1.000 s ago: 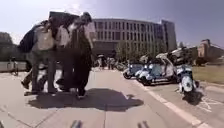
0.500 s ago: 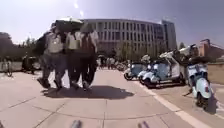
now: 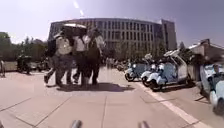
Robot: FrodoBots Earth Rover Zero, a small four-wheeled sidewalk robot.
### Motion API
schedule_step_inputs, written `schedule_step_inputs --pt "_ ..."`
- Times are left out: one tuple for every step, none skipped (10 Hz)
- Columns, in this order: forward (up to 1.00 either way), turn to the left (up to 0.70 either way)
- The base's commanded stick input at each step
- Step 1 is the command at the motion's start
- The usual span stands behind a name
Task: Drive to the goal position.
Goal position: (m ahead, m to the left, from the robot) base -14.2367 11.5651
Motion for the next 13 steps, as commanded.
schedule_step_inputs --pt "0.70 0.00" --pt "0.70 0.00" --pt "0.70 0.00" --pt "0.70 0.00" --pt "0.70 0.00" --pt "0.70 0.00" --pt "0.70 0.00" --pt "0.70 0.00" --pt "0.70 0.00" --pt "0.70 0.00" --pt "0.70 0.00" --pt "0.70 0.00" --pt "0.70 0.00"
